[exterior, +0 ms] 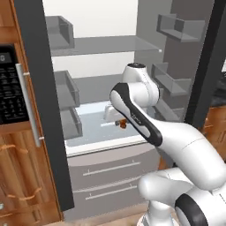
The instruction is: Take the cheese, chicken drumstick, and squash from the fridge and place them on the plate on the dining counter to create an appetizer plate.
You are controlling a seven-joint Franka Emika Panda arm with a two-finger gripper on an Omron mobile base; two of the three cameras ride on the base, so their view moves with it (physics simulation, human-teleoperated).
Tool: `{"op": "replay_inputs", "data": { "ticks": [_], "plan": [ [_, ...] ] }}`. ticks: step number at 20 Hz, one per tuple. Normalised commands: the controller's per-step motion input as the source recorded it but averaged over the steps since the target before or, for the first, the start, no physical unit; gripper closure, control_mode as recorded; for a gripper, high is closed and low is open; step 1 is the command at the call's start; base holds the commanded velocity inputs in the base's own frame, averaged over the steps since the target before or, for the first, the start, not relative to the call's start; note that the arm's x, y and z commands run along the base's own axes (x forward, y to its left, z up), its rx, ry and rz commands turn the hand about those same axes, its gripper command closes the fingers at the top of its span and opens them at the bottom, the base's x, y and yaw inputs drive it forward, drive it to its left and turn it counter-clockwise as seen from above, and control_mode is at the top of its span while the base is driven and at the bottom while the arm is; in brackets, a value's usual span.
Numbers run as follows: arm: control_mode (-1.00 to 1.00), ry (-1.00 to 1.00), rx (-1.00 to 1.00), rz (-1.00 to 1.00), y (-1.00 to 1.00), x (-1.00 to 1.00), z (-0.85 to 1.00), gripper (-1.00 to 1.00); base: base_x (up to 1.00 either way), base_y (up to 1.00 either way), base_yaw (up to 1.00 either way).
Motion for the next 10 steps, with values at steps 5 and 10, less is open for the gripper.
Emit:
{"op": "replay_inputs", "data": {
  "ticks": [5, 10],
  "plan": [
    [1.00, 0.00, 0.00, 0.00, 0.00, 0.00, 0.00, 1.00, -1.00, 0.00, -0.32],
    [1.00, 0.00, 0.00, 0.00, 0.00, 0.00, 0.00, 1.00, -1.00, 0.21, -0.64]
  ]
}}
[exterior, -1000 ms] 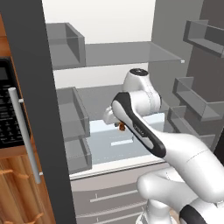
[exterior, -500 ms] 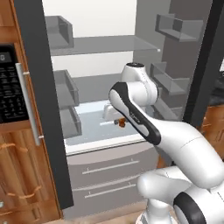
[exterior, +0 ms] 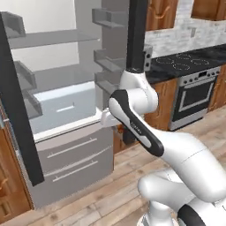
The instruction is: Take the cheese, chicken drumstick, and squash from the fridge and place them on the plate on the dining counter to create an appetizer plate.
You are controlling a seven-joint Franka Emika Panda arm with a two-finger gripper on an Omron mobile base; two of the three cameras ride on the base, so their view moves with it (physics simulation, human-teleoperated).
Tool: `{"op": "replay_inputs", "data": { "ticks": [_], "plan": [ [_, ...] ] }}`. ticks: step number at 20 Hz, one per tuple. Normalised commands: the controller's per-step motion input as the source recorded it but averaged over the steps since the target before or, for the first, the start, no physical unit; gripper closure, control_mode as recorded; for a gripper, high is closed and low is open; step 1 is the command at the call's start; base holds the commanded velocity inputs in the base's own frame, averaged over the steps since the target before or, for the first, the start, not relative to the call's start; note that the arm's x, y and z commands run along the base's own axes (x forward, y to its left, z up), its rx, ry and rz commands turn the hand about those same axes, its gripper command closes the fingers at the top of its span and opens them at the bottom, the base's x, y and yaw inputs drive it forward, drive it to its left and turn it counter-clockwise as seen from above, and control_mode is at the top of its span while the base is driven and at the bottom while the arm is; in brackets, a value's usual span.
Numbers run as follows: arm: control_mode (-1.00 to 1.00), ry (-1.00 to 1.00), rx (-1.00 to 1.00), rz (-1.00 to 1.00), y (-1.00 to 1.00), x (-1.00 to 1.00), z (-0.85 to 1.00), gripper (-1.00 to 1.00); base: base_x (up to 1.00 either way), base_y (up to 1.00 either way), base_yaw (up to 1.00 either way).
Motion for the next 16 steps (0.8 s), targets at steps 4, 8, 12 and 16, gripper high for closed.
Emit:
{"op": "replay_inputs", "data": {
  "ticks": [4, 8, 12, 16],
  "plan": [
    [1.00, 0.00, 0.00, 0.00, 0.00, 0.00, 0.00, 1.00, -1.00, 0.25, -0.71],
    [1.00, 0.00, 0.00, 0.00, 0.00, 0.00, 0.00, 1.00, -1.00, 0.01, -0.60],
    [1.00, 0.00, 0.00, 0.00, 0.00, 0.00, 0.00, 1.00, -1.00, -0.06, -0.51],
    [1.00, 0.00, 0.00, 0.00, 0.00, 0.00, 0.00, 1.00, -1.00, -0.29, -0.48]
  ]
}}
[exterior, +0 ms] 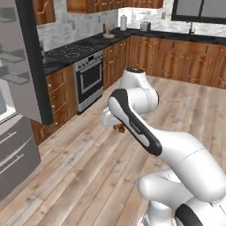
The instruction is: Take the cheese, chicken drumstick, and squash from the fridge and place them on the plate on the dining counter to create an appetizer plate.
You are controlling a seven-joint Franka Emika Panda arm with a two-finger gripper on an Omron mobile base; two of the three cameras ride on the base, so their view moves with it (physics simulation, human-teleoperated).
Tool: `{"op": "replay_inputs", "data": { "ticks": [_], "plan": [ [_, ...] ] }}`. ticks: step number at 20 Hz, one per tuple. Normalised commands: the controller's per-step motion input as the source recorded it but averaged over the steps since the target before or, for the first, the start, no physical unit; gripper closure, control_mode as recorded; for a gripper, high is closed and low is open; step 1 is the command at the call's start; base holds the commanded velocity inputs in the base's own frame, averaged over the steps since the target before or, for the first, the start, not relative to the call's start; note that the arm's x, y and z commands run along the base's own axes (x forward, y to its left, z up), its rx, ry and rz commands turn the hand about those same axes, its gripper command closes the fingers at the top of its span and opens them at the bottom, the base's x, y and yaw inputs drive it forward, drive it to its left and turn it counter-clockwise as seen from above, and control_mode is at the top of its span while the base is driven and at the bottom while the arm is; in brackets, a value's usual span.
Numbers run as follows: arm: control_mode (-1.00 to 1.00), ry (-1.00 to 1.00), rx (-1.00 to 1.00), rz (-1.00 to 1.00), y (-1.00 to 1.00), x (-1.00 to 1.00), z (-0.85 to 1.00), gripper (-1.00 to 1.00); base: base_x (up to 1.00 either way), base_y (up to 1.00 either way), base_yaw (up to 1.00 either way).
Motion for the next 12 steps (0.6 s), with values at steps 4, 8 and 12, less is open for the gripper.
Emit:
{"op": "replay_inputs", "data": {
  "ticks": [4, 8, 12],
  "plan": [
    [1.00, 0.00, 0.00, 0.00, 0.00, 0.00, 0.00, 1.00, -1.00, -0.58, -0.40],
    [1.00, 0.00, 0.00, 0.00, 0.00, 0.00, 0.00, 1.00, -1.00, -0.86, -0.32],
    [1.00, 0.00, 0.00, 0.00, 0.00, 0.00, 0.00, 1.00, -1.00, -0.99, -0.25]
  ]
}}
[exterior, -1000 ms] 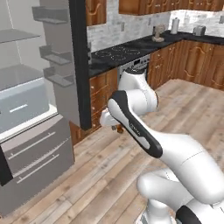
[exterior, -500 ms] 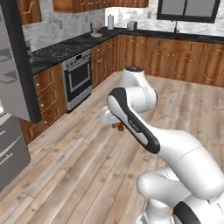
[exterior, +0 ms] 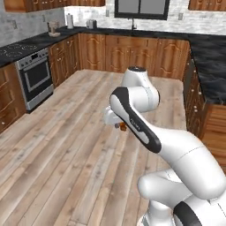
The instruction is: Take the cheese, chicken drumstick, and squash from the fridge and place them on the plate on the dining counter to create an appetizer plate.
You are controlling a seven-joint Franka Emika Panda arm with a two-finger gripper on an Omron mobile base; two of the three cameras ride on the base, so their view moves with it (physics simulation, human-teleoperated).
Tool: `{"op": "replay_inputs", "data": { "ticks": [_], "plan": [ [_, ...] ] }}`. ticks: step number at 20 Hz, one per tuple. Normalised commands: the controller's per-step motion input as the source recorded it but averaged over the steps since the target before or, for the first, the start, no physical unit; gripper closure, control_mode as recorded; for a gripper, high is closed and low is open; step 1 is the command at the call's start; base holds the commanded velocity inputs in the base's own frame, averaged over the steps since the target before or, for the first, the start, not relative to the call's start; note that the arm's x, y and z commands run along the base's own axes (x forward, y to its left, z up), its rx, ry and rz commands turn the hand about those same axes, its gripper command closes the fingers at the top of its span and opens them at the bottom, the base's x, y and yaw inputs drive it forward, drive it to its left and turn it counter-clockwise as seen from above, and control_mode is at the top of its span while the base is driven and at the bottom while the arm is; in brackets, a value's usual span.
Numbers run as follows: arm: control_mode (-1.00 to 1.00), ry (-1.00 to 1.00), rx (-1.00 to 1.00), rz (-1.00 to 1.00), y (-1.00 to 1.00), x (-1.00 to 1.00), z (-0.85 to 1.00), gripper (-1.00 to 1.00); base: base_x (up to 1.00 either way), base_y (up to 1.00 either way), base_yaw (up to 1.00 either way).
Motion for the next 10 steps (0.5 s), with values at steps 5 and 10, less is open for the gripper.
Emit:
{"op": "replay_inputs", "data": {
  "ticks": [5, 10],
  "plan": [
    [1.00, 0.00, 0.00, 0.00, 0.00, 0.00, 0.00, 1.00, -0.65, -1.00, -0.06],
    [1.00, 0.00, 0.00, 0.00, 0.00, 0.00, 0.00, 1.00, -0.37, -1.00, 0.08]
  ]
}}
